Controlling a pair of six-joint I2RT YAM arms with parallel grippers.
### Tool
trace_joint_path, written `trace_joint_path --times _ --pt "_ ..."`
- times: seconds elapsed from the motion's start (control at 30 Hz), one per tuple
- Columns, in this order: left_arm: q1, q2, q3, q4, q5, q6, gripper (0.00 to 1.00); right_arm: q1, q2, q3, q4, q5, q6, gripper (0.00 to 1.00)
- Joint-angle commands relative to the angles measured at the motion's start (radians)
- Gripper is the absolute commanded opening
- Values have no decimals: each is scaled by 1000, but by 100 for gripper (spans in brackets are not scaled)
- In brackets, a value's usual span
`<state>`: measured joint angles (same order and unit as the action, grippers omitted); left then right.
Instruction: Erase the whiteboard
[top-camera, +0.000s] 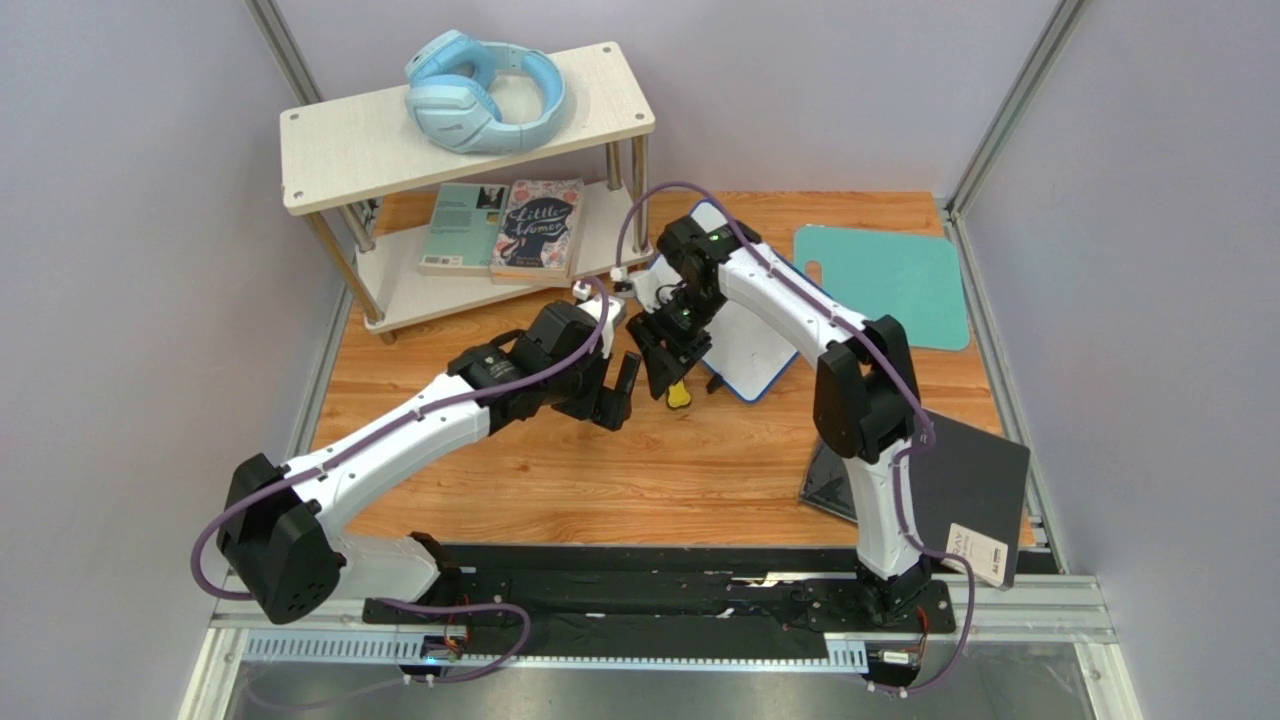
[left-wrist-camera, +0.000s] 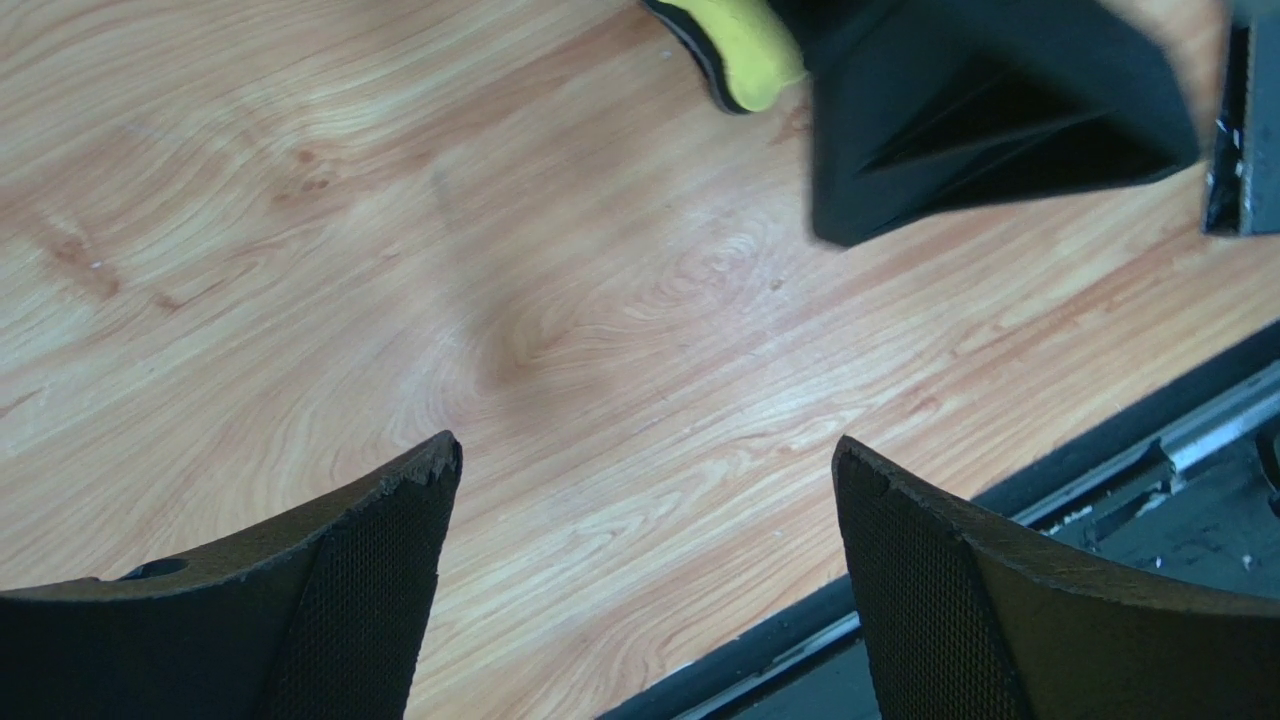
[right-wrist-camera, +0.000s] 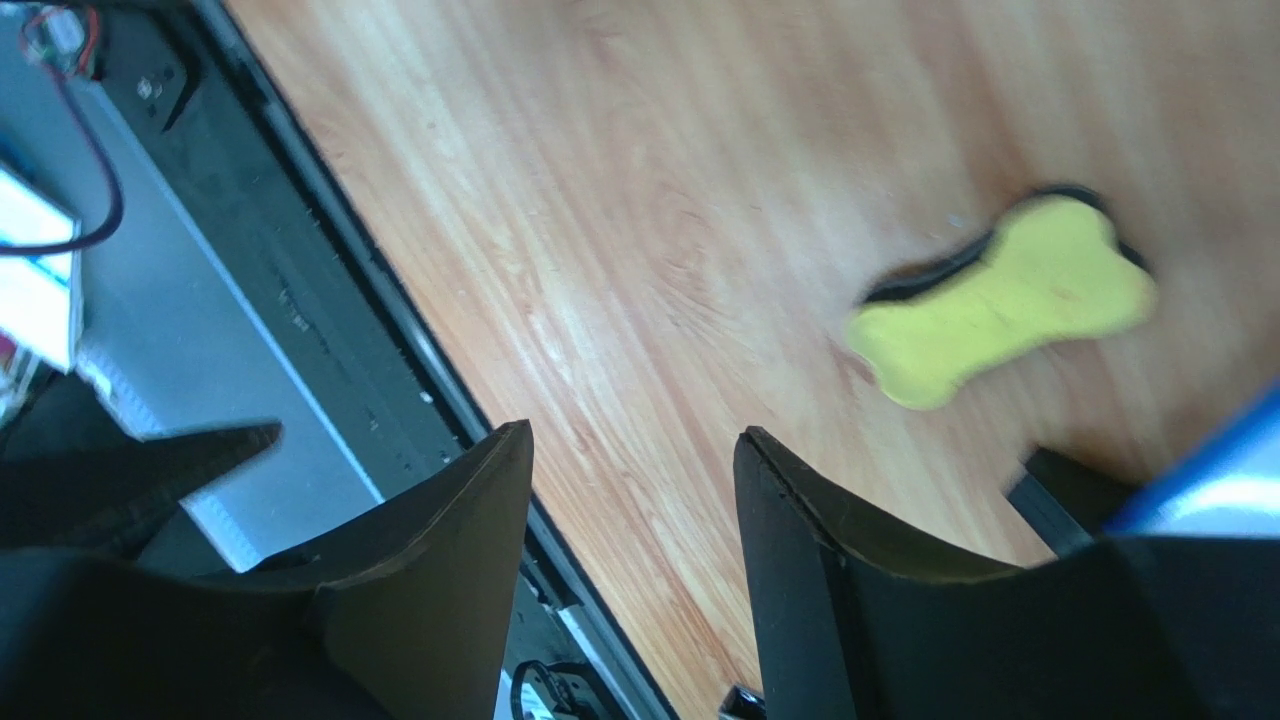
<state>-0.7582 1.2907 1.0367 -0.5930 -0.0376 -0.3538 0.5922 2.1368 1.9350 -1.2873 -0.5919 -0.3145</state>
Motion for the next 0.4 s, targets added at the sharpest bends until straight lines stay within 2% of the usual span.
trace_joint_path --times 0.0,0.03,0.2,0.37 --pt "65 -40 -10 -24 -39 -49 97 -86 -175 -36 120 92 98 56" --pt "92 -47 -13 -28 -28 -48 98 -98 -204 -56 143 112 107 56" --pt "123 -85 -10 -45 -42 -16 99 -163 -397 -123 226 228 127 69" --pt "140 -68 11 -47 -13 -10 98 -245 -494 -136 258 225 160 72"
